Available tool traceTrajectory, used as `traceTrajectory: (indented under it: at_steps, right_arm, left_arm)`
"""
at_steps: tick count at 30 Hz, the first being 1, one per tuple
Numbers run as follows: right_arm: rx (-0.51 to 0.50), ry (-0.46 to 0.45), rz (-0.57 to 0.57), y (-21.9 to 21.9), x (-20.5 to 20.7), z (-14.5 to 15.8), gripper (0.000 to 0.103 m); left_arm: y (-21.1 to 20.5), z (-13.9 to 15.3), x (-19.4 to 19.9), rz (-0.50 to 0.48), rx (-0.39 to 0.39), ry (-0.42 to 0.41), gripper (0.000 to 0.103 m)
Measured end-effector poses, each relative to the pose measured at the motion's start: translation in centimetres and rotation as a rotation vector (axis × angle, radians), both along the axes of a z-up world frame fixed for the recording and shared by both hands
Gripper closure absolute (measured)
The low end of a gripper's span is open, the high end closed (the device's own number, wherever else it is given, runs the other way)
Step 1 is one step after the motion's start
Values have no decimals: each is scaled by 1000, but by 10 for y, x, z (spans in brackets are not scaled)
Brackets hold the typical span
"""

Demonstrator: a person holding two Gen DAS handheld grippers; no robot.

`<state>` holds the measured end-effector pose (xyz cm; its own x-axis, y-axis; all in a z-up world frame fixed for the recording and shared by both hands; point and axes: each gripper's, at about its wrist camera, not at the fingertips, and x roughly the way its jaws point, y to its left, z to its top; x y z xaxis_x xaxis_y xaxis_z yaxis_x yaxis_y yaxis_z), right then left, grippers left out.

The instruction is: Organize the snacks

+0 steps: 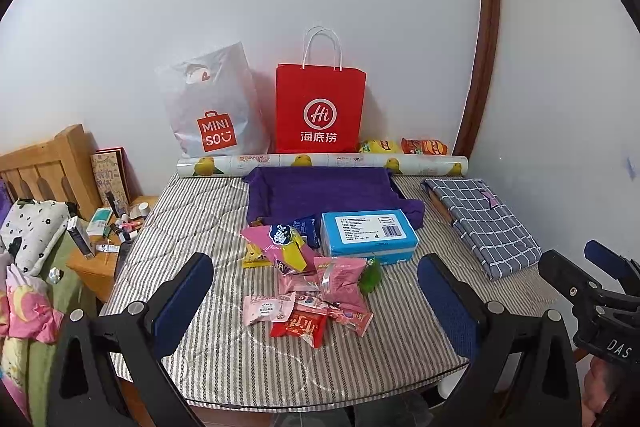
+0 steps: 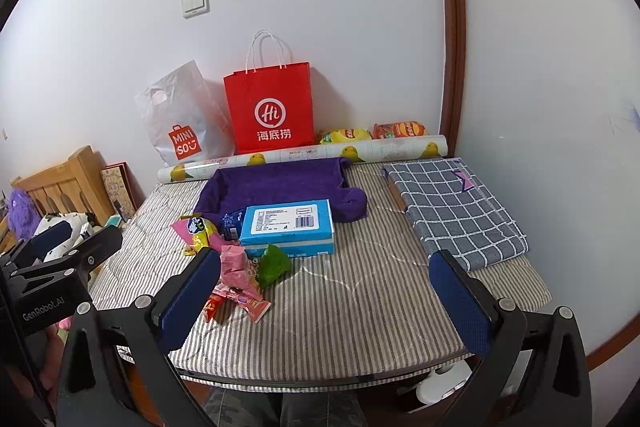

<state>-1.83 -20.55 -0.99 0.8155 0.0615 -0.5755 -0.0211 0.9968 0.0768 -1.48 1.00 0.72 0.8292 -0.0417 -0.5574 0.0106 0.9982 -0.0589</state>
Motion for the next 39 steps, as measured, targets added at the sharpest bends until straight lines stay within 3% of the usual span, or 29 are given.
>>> traceTrajectory:
  at_steps: [39]
  right_arm:
    - [3, -13, -4, 4, -6, 0, 0]
  left_arm:
    - [-5, -7, -1, -6, -9, 4, 0]
